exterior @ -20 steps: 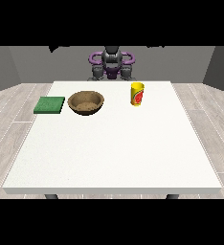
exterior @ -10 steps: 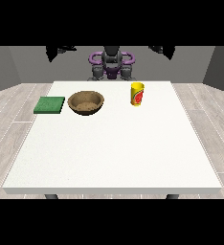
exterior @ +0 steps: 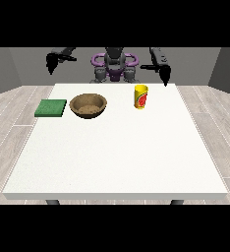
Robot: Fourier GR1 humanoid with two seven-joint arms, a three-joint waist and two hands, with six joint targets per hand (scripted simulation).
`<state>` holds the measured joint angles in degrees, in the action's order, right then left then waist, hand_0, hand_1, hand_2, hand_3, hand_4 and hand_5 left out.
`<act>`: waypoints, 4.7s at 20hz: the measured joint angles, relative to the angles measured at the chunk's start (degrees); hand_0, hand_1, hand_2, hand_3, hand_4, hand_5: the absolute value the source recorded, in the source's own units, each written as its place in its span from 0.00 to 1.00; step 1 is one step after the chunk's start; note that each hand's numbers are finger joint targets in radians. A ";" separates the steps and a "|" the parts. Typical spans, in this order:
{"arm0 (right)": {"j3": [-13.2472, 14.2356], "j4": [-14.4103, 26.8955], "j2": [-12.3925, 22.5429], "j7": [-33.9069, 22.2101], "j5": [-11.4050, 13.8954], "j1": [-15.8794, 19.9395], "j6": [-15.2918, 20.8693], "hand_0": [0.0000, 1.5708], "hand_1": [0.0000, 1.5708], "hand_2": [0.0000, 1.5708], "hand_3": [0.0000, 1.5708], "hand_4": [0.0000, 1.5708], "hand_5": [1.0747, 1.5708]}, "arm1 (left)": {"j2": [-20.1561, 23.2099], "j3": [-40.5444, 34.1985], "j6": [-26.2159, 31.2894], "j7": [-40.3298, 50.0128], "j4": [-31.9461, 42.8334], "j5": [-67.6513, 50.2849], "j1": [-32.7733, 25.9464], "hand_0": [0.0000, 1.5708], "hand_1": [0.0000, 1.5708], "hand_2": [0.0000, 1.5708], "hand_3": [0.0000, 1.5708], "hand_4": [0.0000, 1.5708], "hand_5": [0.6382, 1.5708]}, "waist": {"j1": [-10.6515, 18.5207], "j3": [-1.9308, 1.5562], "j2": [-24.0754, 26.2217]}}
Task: Pick the cup and pour the ball into the bowl, then pick the bowl and place it on the pad
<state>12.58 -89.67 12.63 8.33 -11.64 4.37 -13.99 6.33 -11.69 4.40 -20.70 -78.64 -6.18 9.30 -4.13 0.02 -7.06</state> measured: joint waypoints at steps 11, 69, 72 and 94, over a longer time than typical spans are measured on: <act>1.20 4.47 1.16 4.76 -0.08 2.52 -3.01 0.00 0.00 0.00 0.00 0.00 1.00 | -1.88 -1.29 -4.58 -16.93 21.67 3.89 8.39 0.00 0.00 0.00 0.00 0.00 0.94 | -2.57 0.00 -4.80; 6.83 29.32 8.66 7.93 -0.97 6.49 -11.25 0.00 0.00 0.00 0.00 0.00 1.00 | 5.65 32.49 -29.96 34.24 40.30 68.24 41.61 0.96 0.96 1.00 1.00 0.88 0.82 | -2.73 -0.16 10.54; 7.08 30.09 9.40 7.93 -1.13 7.00 -11.89 0.00 0.00 0.00 0.00 0.00 1.00 | 3.58 37.86 -27.74 37.40 41.59 75.11 42.85 0.94 0.94 1.00 1.00 1.00 0.49 | -3.21 -0.17 10.74; 7.19 32.89 8.22 5.63 -1.49 9.45 -9.68 0.00 0.00 0.00 0.00 0.16 0.99 | -2.38 50.91 -11.66 40.11 42.85 97.06 48.46 0.83 0.83 1.00 1.00 1.00 0.46 | 0.34 0.11 10.81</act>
<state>19.77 -56.78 20.85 13.96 -13.13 13.82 -23.67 3.95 39.23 -7.27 19.41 -35.79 90.88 57.77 -3.79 0.13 3.75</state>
